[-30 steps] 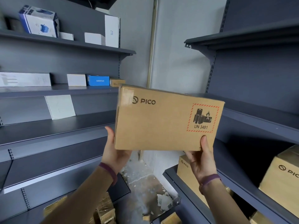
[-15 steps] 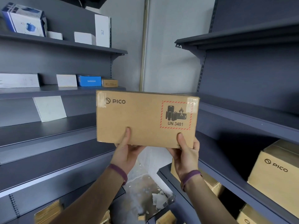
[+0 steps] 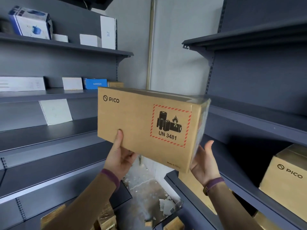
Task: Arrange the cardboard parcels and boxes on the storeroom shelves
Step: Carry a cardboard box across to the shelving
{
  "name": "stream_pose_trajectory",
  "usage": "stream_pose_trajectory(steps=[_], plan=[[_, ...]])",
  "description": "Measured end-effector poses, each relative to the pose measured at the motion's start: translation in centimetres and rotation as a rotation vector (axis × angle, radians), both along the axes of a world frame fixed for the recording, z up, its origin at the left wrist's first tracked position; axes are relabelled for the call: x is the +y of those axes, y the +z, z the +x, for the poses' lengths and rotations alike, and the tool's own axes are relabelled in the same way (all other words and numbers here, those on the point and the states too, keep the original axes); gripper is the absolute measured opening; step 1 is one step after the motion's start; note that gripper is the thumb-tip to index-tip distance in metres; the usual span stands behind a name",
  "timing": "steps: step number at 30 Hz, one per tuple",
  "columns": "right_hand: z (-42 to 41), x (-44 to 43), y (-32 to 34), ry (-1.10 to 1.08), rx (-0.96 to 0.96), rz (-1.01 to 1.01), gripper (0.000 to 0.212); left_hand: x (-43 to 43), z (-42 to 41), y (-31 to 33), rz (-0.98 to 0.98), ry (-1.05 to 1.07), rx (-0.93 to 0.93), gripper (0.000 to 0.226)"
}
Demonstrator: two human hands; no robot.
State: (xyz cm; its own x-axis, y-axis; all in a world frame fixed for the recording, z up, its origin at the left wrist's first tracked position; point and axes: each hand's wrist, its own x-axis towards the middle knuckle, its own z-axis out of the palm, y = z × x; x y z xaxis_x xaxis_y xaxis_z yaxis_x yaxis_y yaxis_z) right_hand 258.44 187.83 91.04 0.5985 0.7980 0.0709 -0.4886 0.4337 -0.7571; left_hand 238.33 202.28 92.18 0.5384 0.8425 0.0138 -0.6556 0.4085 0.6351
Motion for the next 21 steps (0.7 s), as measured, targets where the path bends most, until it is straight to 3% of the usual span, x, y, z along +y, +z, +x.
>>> stream_pose_trajectory(steps=[6,11,16,18,21], plan=[[0.9,-1.3,-0.8,-0.001,0.07,0.102,0.053,0.1,0.1,-0.5,-0.005,-0.034,0.067,0.04],[1.6,-2.4,-1.2,-0.052,0.047,0.11,0.046,0.0,0.5,-0.3,0.022,-0.065,0.159,0.05],[1.3,-2.7,-1.3,-0.087,0.02,0.096,0.057,-1.1,1.5,0.8,0.192,0.012,0.223,0.041],[0.8,-2.6,-1.4,-0.123,0.022,0.089,0.066,-1.0,1.8,0.9,0.312,0.068,0.306,0.067],[-0.2,-2.1,-1.4,-0.196,0.049,0.076,0.093,-0.6,1.7,1.2,0.473,-0.008,0.339,0.09]])
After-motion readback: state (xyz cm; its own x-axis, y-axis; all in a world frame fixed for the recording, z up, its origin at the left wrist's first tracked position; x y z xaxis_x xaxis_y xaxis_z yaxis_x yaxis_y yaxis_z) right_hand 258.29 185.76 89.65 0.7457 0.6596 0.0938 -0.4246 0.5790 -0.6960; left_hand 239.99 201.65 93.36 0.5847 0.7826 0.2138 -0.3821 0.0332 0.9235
